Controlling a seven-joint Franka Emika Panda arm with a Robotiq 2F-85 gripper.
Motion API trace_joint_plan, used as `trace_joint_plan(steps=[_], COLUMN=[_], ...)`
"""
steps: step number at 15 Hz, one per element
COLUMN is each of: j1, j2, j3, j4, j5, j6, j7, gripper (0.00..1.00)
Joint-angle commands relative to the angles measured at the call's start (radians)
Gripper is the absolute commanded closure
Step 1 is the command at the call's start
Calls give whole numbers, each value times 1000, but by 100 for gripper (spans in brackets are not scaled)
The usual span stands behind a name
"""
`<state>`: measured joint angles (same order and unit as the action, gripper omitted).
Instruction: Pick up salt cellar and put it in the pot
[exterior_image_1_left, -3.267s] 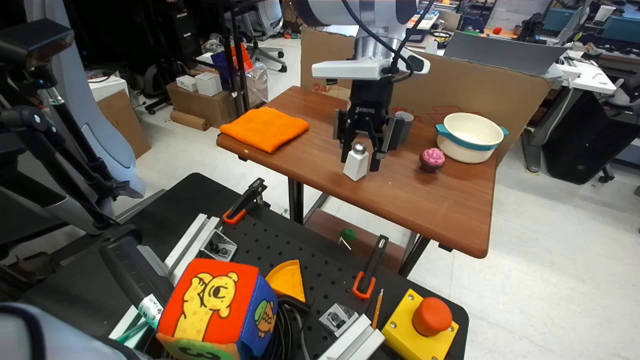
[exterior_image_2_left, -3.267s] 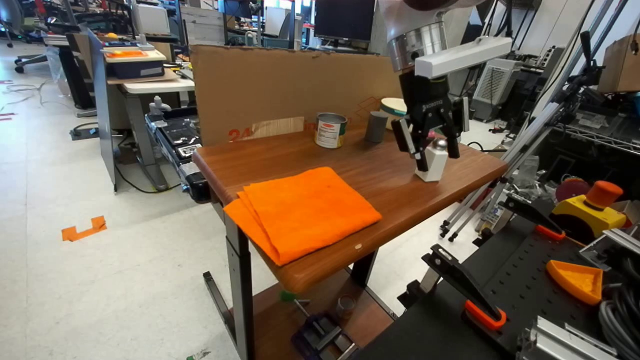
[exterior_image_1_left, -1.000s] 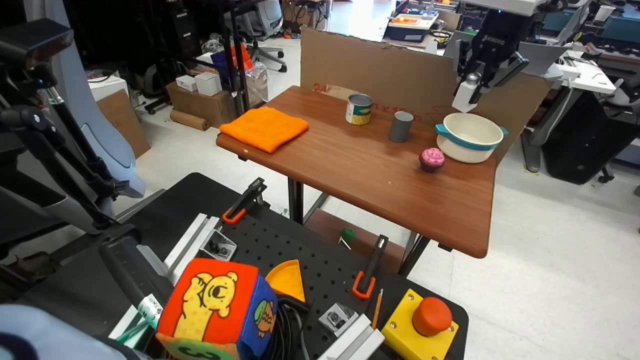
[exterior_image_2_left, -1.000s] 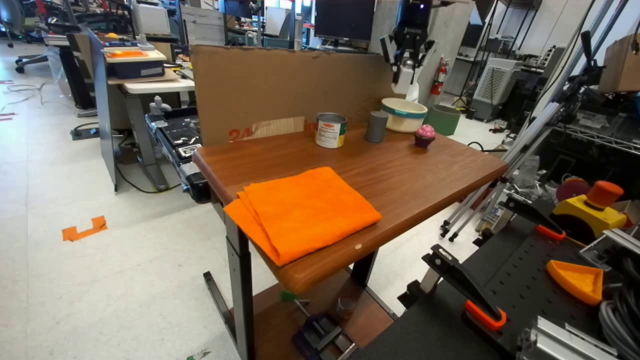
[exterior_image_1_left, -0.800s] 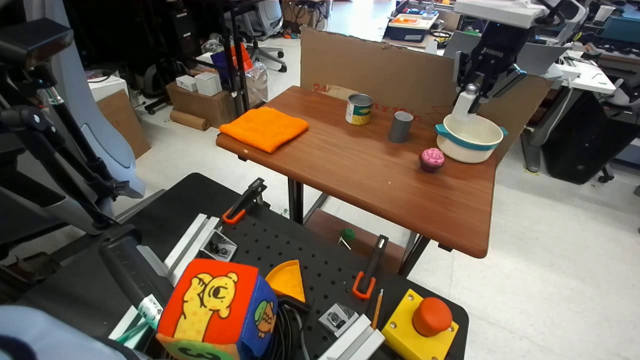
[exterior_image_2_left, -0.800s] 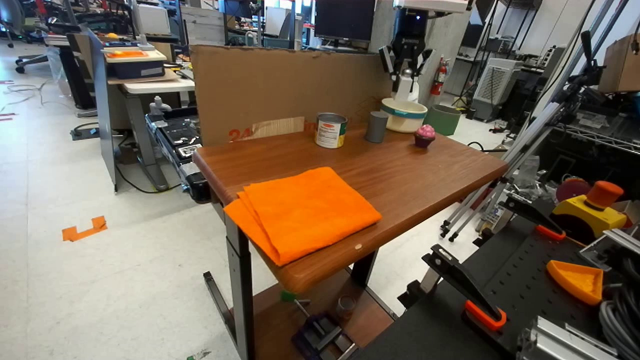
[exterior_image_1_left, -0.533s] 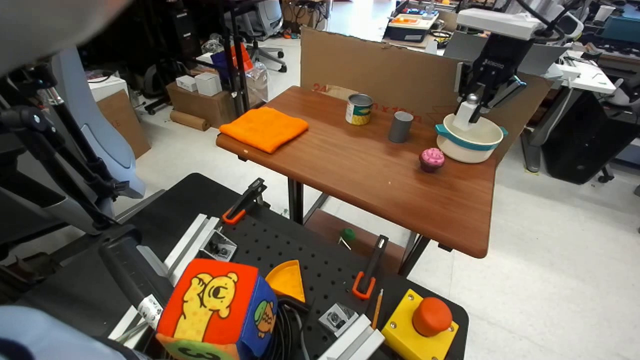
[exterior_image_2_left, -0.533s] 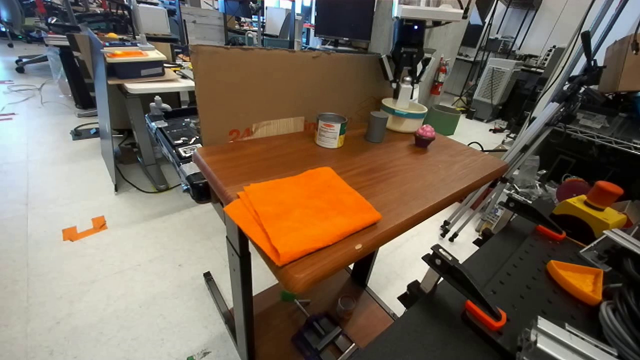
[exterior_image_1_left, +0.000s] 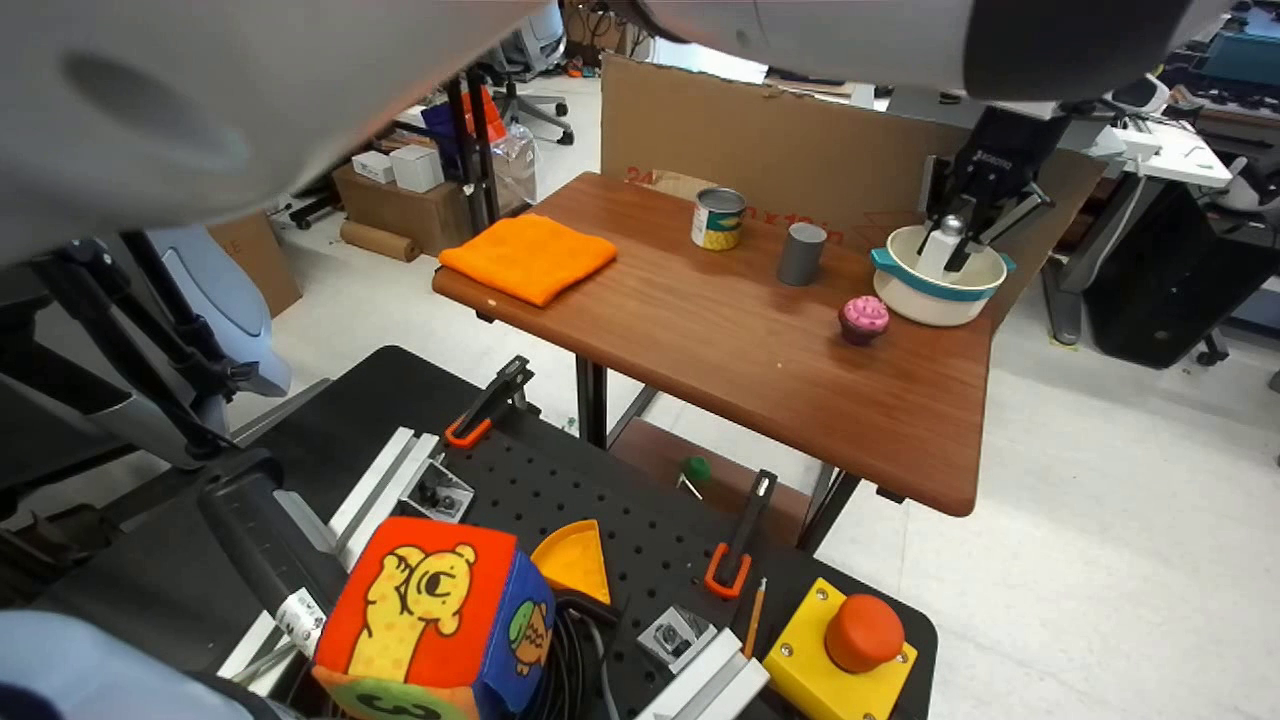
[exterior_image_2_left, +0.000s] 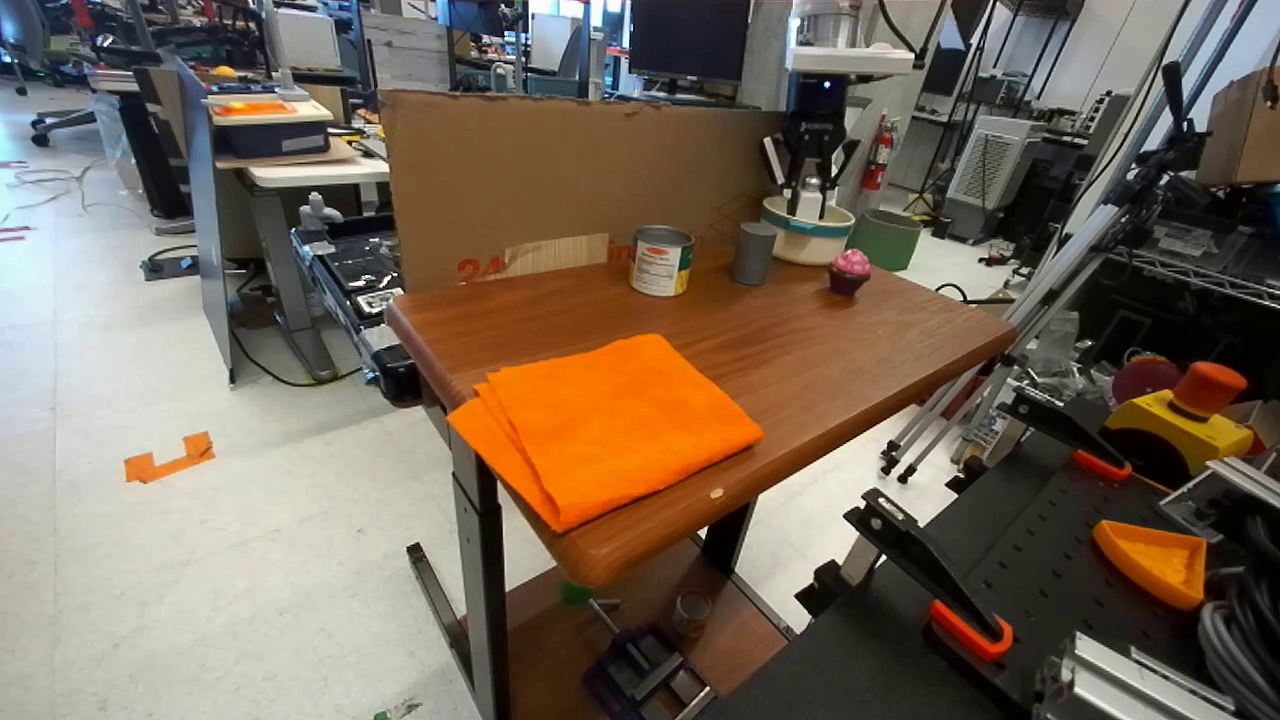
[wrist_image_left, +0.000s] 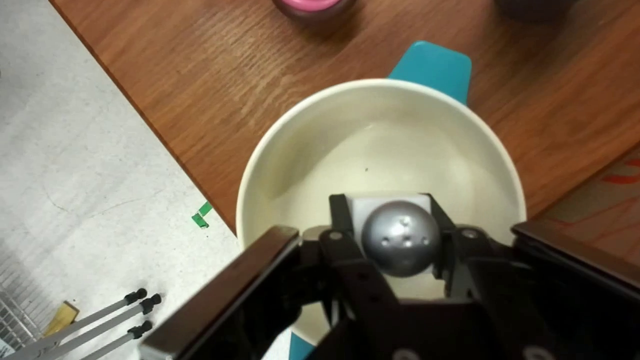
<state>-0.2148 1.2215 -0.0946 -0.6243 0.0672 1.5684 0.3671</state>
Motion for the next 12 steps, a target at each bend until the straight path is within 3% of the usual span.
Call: trace_joint_plan(steps=[1,3,4,5,7,11,12], j1=[-3,1,1,0,3,4,10], j2=[63,74,78,75,61,6,-16], j3=[-3,-4,-3,1,1,7,4], j4=[91,97,98,95,78,35,25], j5=[0,-3,-4,0,-4,-11,-17], j6=[-24,-25,-26,-37,-62,-81,-73], j7=[35,40,42,37,21,-87,-115], gripper=[88,88,72,38,32,3,0])
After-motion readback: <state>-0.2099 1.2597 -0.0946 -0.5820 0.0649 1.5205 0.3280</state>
